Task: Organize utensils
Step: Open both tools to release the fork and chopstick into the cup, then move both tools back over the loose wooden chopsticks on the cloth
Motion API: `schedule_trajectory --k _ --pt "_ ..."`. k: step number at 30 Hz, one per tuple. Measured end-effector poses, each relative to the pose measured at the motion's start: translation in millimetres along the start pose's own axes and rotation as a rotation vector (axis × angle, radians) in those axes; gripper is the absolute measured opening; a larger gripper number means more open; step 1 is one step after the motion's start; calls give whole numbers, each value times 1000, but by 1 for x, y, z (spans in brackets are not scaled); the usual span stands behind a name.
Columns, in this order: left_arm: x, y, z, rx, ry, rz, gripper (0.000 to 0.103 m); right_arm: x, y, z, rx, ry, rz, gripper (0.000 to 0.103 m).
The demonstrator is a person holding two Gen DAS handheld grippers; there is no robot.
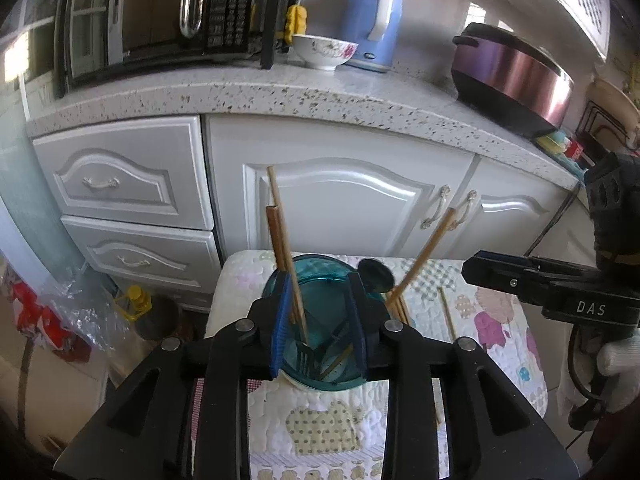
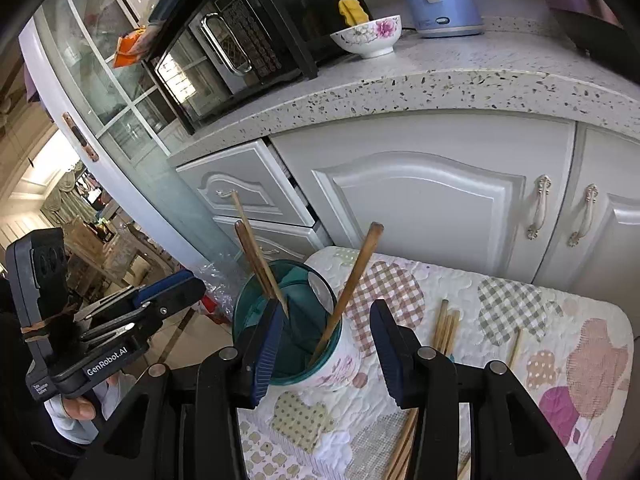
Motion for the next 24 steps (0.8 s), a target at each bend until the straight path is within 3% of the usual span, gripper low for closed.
schedule_trajectory --k 14,24 --pt "-6 -16 43 63 -21 -6 26 -30 -29 10 -6 -83 15 43" --pt "6 -31 58 79 -51 -38 26 -13 -56 43 55 -132 -52 43"
Point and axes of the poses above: each gripper's, at about its wrist camera, not at the fingertips, and x roughly the way its jaws point, z to its right, y to its top, the point moved 1 cm from there along x, roughly the way its jaws point, and after that the axes turned 3 degrees about -y, right-handed, at the moved point
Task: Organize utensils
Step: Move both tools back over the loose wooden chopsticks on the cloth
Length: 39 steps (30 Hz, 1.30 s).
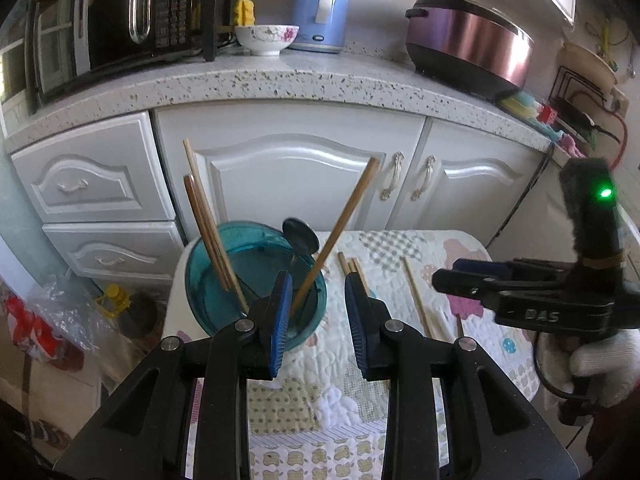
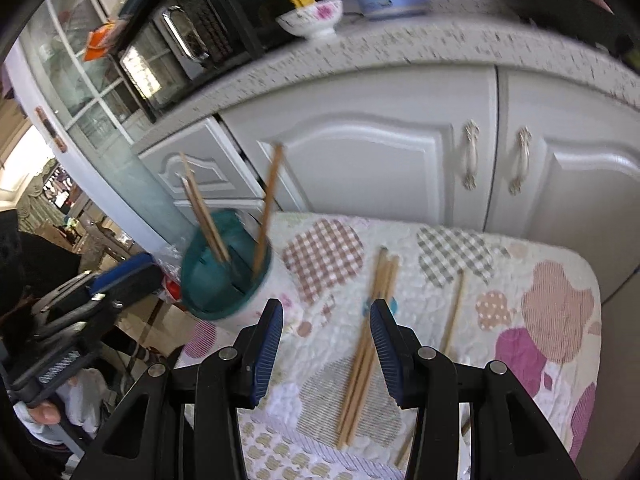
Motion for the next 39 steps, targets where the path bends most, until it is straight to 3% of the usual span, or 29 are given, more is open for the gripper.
schedule_trajectory --k 6,8,16,18,19,22,32,33,36,39 --pt "12 -17 -3 -18 -28 -48 26 47 -19 24 23 -57 -103 43" --pt "17 -24 -3 -15 -31 -67 26 69 -26 30 28 -73 -143 33" --pt "31 -43 -1 -6 -49 -130 26 139 -38 38 36 -129 -260 26" --pt "34 -46 -1 -7 -55 -142 26 145 -39 39 21 -144 -253 22" --pt "36 -48 0 -6 -59 -152 26 145 -39 39 14 -148 -251 15" --pt "44 -53 4 1 -74 -175 26 134 -40 50 73 -115 -247 7" --pt "102 -75 37 36 -145 -297 26 84 -66 88 140 -134 -231 7" --pt "109 -75 38 34 -146 -305 26 82 -63 87 135 -139 -221 9" --pt "129 -77 39 19 -136 -334 26 76 -60 91 111 -197 -209 32" --pt "147 -77 38 2 -118 -356 26 84 -57 98 115 -210 -223 32"
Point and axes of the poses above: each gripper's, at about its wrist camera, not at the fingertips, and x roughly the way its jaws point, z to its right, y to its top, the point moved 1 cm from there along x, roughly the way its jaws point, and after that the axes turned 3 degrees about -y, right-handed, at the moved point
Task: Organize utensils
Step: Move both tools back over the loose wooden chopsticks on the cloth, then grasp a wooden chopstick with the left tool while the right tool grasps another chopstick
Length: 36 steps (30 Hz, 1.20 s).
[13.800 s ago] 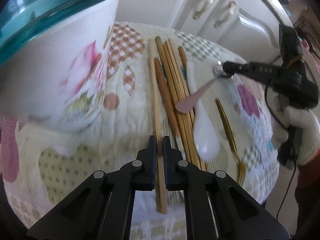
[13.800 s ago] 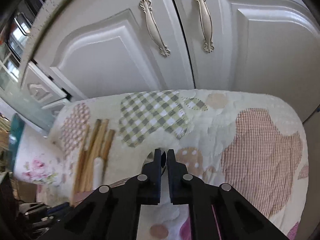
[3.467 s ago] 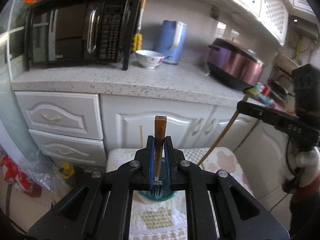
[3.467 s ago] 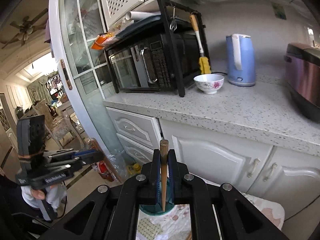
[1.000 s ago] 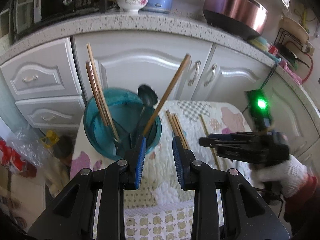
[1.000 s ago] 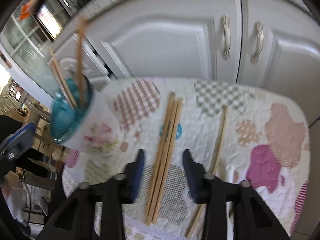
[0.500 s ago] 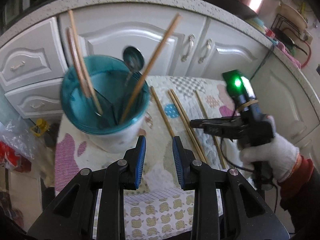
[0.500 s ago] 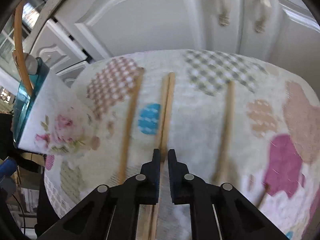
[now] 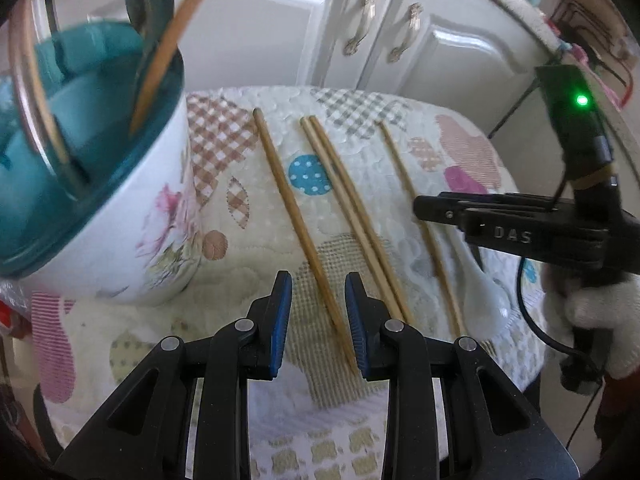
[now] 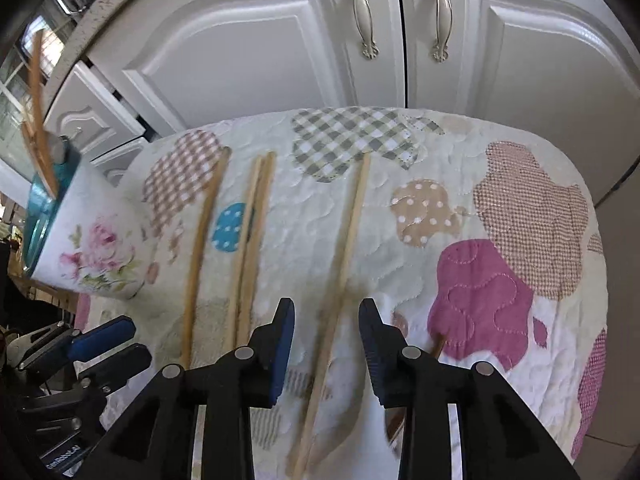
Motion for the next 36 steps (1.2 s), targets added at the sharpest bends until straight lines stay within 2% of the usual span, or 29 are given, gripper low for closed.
schedule_trajectory --k 2,4,7,10,13,18,21,25,28,31,36 --pt "9 3 -2 -14 9 -8 26 7 5 2 6 -4 -10 29" --pt "18 5 -3 -22 13 -17 26 18 8 0 7 -4 -24 18" --pt "30 3 -6 -39 16 -35 26 22 10 -3 -3 -12 -17 7" --pt "32 3 -6 -40 10 -19 8 19 6 2 26 54 -33 6" --pt "29 -1 -8 -54 -24 -43 7 15 -3 0 51 113 -44 5" --pt "11 -28 -9 -20 -30 -100 5 4 -33 -7 57 162 -58 5" --pt "1 -50 -7 13 -28 -140 5 3 -47 -13 28 151 -90 5" --pt "-6 -60 0 42 -18 -161 5 -1 -44 -20 -14 69 -67 5" --pt "-7 -51 2 44 -15 -131 8 2 -30 -23 -18 57 -60 6" --pt "-1 -33 5 51 -1 -96 19 11 -15 -28 -48 22 -61 6" --pt "18 -4 13 68 56 -57 21 27 1 -27 -55 4 -89 6"
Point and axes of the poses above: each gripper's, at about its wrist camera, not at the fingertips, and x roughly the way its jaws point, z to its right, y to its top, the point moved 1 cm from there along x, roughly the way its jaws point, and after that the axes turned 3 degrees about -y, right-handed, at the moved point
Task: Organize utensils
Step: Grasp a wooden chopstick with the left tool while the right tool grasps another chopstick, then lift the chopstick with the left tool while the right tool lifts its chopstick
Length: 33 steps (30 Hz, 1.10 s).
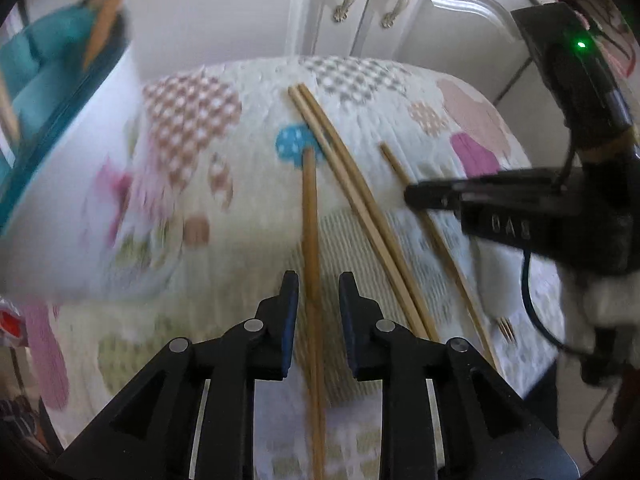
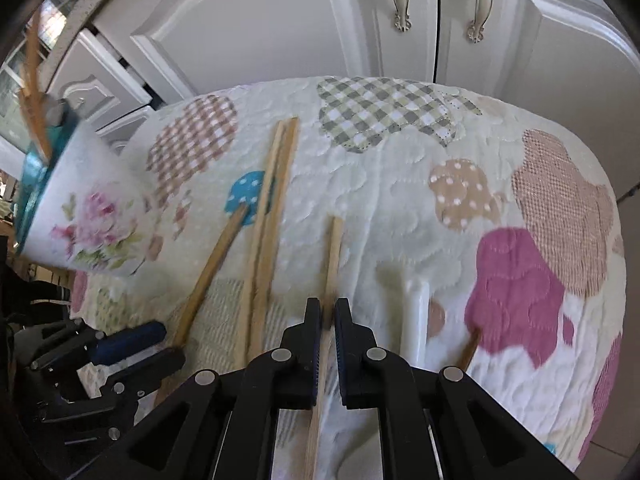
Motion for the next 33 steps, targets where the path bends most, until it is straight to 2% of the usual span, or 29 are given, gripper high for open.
schedule_trajectory --k 3,8,10,11,12,14,21,29,33 --pt "14 13 -1 -4 65 -8 21 5 8 1 2 16 -1 6" --pt "24 26 0 16 121 0 23 9 18 5 8 56 6 6" --pt "25 29 1 27 120 -1 22 7 20 7 6 61 7 6" --pt "24 29 0 24 97 -6 10 6 20 8 7 65 7 6" --pt "22 29 -2 17 67 -14 7 3 20 9 11 75 9 6" --pt "8 25 -8 -17 -23 -4 7 -6 17 11 24 98 28 6" --pt "-67 14 -11 -8 -162 122 7 -73 -3 18 18 165 143 5" --pt "-121 12 0 23 -183 235 6 -132 -17 5 -25 180 249 5" --pt "-141 9 0 41 -179 266 6 -157 -23 -4 -61 179 289 5"
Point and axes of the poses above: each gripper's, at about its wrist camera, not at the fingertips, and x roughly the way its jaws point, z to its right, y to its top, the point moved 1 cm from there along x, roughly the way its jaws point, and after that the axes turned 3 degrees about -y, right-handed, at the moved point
